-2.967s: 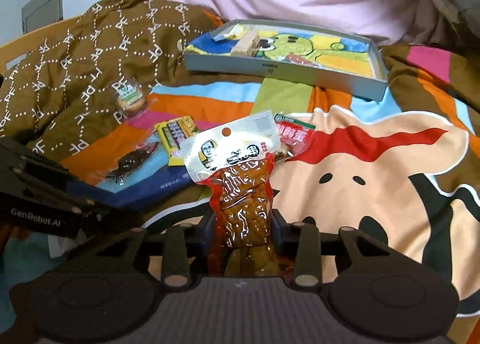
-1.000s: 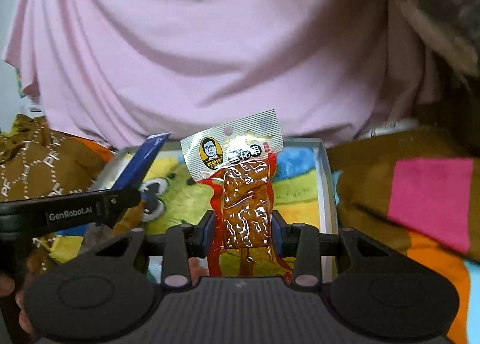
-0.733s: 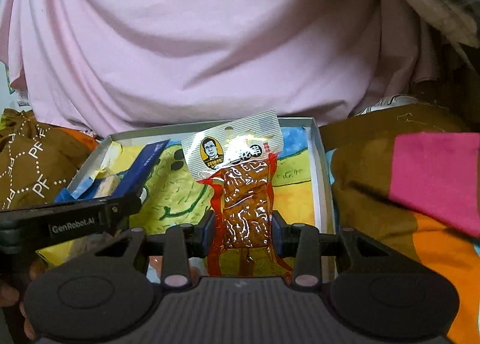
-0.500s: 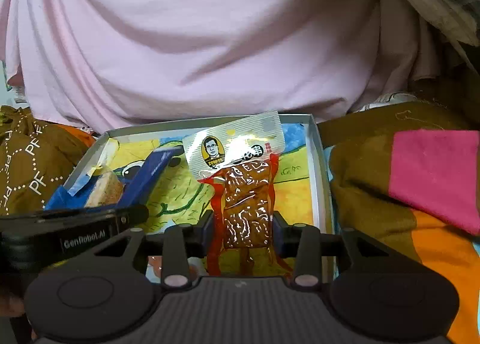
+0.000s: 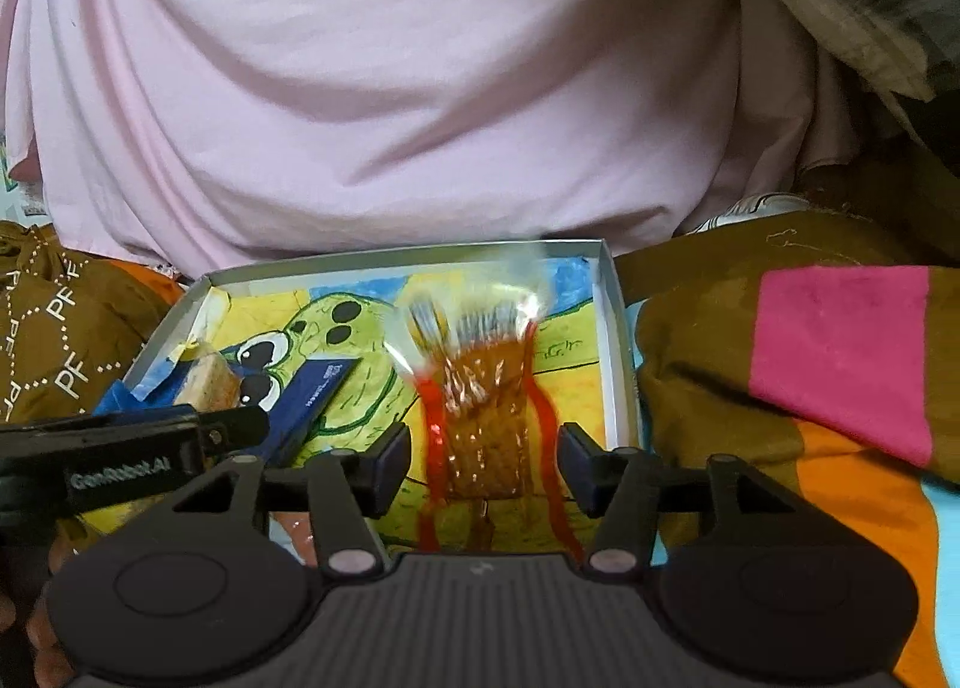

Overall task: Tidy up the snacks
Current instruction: 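Open the left tool over the tray while the right tool releases the tofu packet, then move both tools back from the tray to the snack pile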

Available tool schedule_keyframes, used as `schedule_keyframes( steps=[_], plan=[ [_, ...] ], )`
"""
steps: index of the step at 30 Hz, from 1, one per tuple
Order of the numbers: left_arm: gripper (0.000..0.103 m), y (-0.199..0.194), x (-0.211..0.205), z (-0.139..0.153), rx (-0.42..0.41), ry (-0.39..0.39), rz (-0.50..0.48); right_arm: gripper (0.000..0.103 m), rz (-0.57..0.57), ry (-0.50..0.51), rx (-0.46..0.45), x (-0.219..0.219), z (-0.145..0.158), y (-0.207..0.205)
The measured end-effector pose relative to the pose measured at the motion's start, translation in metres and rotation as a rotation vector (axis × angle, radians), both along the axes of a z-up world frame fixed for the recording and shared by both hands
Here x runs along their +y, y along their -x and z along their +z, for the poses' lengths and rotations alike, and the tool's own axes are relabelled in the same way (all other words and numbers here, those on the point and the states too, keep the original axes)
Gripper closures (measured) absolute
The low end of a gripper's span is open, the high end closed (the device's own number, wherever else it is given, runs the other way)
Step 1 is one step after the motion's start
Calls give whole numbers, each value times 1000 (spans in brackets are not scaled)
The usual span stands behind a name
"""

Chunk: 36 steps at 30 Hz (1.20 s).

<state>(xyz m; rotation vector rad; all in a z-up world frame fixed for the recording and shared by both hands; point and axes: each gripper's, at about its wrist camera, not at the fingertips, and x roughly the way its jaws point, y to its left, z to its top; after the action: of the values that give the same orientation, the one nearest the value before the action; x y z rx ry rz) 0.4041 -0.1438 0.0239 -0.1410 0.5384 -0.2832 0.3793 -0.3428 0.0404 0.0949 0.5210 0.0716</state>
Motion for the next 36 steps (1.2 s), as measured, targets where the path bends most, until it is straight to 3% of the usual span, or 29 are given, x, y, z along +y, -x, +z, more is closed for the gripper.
schedule_keyframes(
  steps=[8,14,20,27,36],
  plan=[
    [9,30,18,25,-89,10,50,19,3,-18,-70,-1,12,22],
    [1,64,40,39,-134,29,101,9,24,0,-175,10,23,61],
    [1,105,66,50,-170,26,134,2,43,-10,-245,24,32,104],
    [1,155,94,55,-202,5,163,0,85,-7,-289,40,36,152],
    [1,218,135,35,-178,3,211,0,170,16,-293,70,25,201]
  ],
)
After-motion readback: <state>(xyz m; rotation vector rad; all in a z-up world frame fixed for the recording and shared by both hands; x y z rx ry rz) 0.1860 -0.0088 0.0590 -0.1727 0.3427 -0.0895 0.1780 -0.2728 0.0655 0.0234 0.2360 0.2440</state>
